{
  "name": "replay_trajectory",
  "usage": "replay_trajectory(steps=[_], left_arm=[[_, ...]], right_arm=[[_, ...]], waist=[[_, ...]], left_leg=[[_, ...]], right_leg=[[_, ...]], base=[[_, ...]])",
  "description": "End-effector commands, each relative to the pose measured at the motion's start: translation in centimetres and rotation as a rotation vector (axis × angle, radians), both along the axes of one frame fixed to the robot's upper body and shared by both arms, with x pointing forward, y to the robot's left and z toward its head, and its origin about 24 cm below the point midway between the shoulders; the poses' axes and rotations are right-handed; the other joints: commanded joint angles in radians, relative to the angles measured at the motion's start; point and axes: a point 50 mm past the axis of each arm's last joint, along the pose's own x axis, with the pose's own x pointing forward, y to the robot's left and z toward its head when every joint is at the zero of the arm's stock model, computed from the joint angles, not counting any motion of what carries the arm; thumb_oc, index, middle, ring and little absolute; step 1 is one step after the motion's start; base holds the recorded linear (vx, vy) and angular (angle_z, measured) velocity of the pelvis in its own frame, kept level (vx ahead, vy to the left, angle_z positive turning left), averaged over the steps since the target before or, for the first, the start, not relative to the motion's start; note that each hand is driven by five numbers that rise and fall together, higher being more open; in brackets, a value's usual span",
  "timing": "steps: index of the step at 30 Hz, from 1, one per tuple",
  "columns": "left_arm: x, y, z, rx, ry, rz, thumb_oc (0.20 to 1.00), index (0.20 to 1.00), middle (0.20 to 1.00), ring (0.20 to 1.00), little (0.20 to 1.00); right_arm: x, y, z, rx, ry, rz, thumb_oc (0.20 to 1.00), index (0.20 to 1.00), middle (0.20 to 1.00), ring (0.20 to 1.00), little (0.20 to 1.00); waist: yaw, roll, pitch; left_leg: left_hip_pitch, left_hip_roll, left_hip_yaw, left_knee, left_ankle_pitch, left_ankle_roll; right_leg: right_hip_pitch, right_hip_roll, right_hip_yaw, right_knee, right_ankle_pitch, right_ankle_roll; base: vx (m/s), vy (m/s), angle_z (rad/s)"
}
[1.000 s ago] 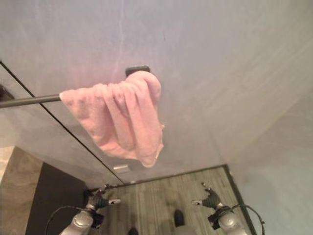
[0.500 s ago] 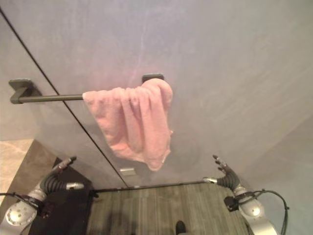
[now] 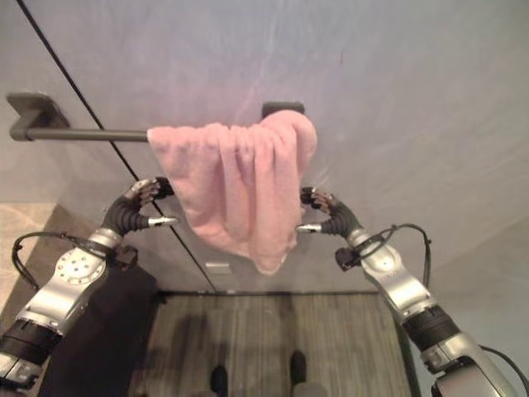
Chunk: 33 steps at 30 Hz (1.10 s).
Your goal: Put brush and paste in cup on sink, flatten towel.
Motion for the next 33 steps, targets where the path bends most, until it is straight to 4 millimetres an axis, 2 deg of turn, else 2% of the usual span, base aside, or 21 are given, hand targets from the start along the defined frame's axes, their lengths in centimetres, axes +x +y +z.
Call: replay_trajectory(steps=[1,5,11,12,13,14,15,16,17,20,23,24,25,27,29,33], left_arm=[[1.1,-0.8,2.8,-0.016,-0.112,-0.025,1.000,1.000,1.000,1.000,1.000],[2.0,-2.4,4.4,-0.007,-0.162,-0.064,1.000,1.000,1.000,1.000,1.000],[2.2,-2.6,4.4,-0.015,-0.163,-0.053,1.000,1.000,1.000,1.000,1.000],[2.3,-2.5,4.5,-0.018,-0.166,-0.049,0.780,0.780,0.780,0.780,0.780],[2.4,-2.7,4.7,-0.024,-0.169,-0.053,0.263,0.263,0.263,0.263,0.263],[2.3,-2.5,4.6,-0.029,-0.164,-0.052,0.200,0.200,0.200,0.200,0.200],[2.2,-2.5,4.1,-0.046,-0.151,-0.045,0.200,0.200,0.200,0.200,0.200],[2.2,-2.5,4.1,-0.046,-0.151,-0.045,0.200,0.200,0.200,0.200,0.200],[2.2,-2.6,3.7,-0.052,-0.142,-0.042,0.200,0.200,0.200,0.200,0.200],[2.2,-2.7,2.2,-0.063,-0.090,-0.021,0.200,0.200,0.200,0.200,0.200],[2.0,-2.4,1.7,-0.049,-0.085,-0.003,0.200,0.200,0.200,0.200,0.200],[1.6,-2.2,2.1,-0.053,-0.121,0.012,0.200,0.200,0.200,0.200,0.200],[0.8,-1.9,3.0,-0.083,-0.182,0.015,0.200,0.200,0.200,0.200,0.200],[0.2,-1.7,3.6,-0.088,-0.218,0.017,0.200,0.200,0.200,0.200,0.200],[-1.4,-1.4,4.5,-0.157,-0.289,0.018,0.200,0.200,0.200,0.200,0.200],[-2.5,-1.1,4.1,-0.269,-0.311,0.056,0.200,0.200,0.200,0.200,0.200]], right_arm=[[1.0,0.9,2.8,0.039,-0.100,0.003,1.000,1.000,1.000,1.000,1.000],[1.5,2.8,3.8,0.061,-0.109,0.063,1.000,1.000,1.000,1.000,1.000],[1.8,4.0,4.0,0.064,-0.114,0.084,1.000,1.000,1.000,1.000,1.000],[1.8,4.0,4.1,0.055,-0.121,0.079,1.000,1.000,1.000,1.000,1.000],[1.9,4.0,4.2,0.049,-0.129,0.077,0.937,0.937,0.937,0.937,0.937],[1.9,4.0,4.3,0.050,-0.133,0.075,0.837,0.837,0.837,0.837,0.837],[1.8,3.9,3.9,0.065,-0.121,0.064,0.536,0.536,0.536,0.536,0.536],[1.8,3.9,3.8,0.065,-0.121,0.065,0.470,0.470,0.470,0.470,0.470],[1.8,3.9,3.6,0.071,-0.115,0.060,0.200,0.200,0.200,0.200,0.200],[1.6,4.0,2.4,0.108,-0.076,0.031,0.200,0.200,0.200,0.200,0.200],[1.4,3.9,2.3,0.116,-0.082,0.022,0.200,0.200,0.200,0.200,0.200],[1.0,4.0,3.0,0.126,-0.117,0.037,0.200,0.200,0.200,0.200,0.200],[0.2,4.0,4.7,0.124,-0.201,0.066,0.200,0.200,0.200,0.200,0.200],[-0.3,4.0,5.2,0.138,-0.229,0.078,0.200,0.200,0.200,0.200,0.200],[-1.7,4.3,7.3,0.159,-0.327,0.135,0.200,0.200,0.200,0.200,0.200],[-2.6,4.9,8.0,0.205,-0.363,0.182,0.200,0.200,0.200,0.200,0.200]], waist=[[-0.016,0.002,0.005],[-0.019,-0.003,0.017],[-0.017,-0.006,0.018],[-0.017,-0.005,0.018],[-0.018,-0.004,0.018],[-0.019,-0.004,0.018],[-0.019,-0.005,0.015],[-0.019,-0.005,0.015],[-0.019,-0.005,0.014],[-0.019,-0.003,0.009],[-0.019,-0.003,0.002],[-0.020,-0.004,-0.007],[-0.020,-0.006,-0.017],[-0.021,-0.006,-0.021],[-0.018,-0.013,-0.029],[-0.013,-0.019,-0.031]], left_leg=[[-0.022,0.005,0.042,0.003,0.028,-0.014],[-0.044,0.005,0.046,0.003,0.033,-0.014],[-0.045,0.006,0.051,0.003,0.032,-0.014],[-0.044,0.006,0.052,0.003,0.032,-0.015],[-0.045,0.006,0.050,0.003,0.033,-0.015],[-0.044,0.006,0.050,0.003,0.033,-0.015],[-0.041,0.007,0.050,0.003,0.032,-0.016],[-0.041,0.007,0.050,0.003,0.032,-0.016],[-0.038,0.008,0.050,0.003,0.030,-0.016],[-0.026,0.009,0.049,0.003,0.026,-0.015],[-0.016,0.009,0.050,0.003,0.022,-0.015],[-0.003,0.011,0.050,0.003,0.016,-0.015],[0.009,0.012,0.050,0.003,0.011,-0.017],[0.015,0.012,0.050,0.003,0.008,-0.017],[0.023,0.014,0.050,0.003,0.004,-0.018],[0.026,0.015,0.049,0.003,0.001,-0.019]], right_leg=[[0.029,-0.065,0.010,0.025,-0.006,0.096],[0.005,-0.070,0.019,0.024,0.006,0.100],[0.003,-0.070,0.022,0.019,0.007,0.100],[0.003,-0.070,0.023,0.018,0.007,0.099],[0.003,-0.070,0.023,0.017,0.007,0.099],[0.004,-0.070,0.021,0.018,0.006,0.099],[0.008,-0.070,0.020,0.017,0.003,0.099],[0.008,-0.070,0.020,0.017,0.003,0.099],[0.011,-0.070,0.019,0.017,0.001,0.099],[0.024,-0.069,0.017,0.016,-0.004,0.098],[0.034,-0.069,0.015,0.016,-0.009,0.098],[0.047,-0.069,0.014,0.016,-0.014,0.098],[0.059,-0.069,0.012,0.014,-0.020,0.097],[0.067,-0.069,0.011,0.014,-0.022,0.097],[0.077,-0.068,0.007,0.009,-0.027,0.097],[0.083,-0.067,0.005,0.003,-0.029,0.095]], base=[[-0.02,0.024,-0.04],[-0.01,0.017,-0.03],[0.00,0.005,-0.03],[0.00,0.000,0.00],[0.00,0.000,0.00],[0.00,0.000,0.00],[0.00,0.000,0.00],[0.00,0.000,0.00],[0.00,0.000,0.00],[0.00,0.000,0.00],[0.02,-0.004,0.00],[0.09,-0.022,0.00],[0.07,-0.019,-0.01],[0.03,-0.006,-0.01],[0.03,-0.014,0.04],[0.00,-0.005,0.02]])
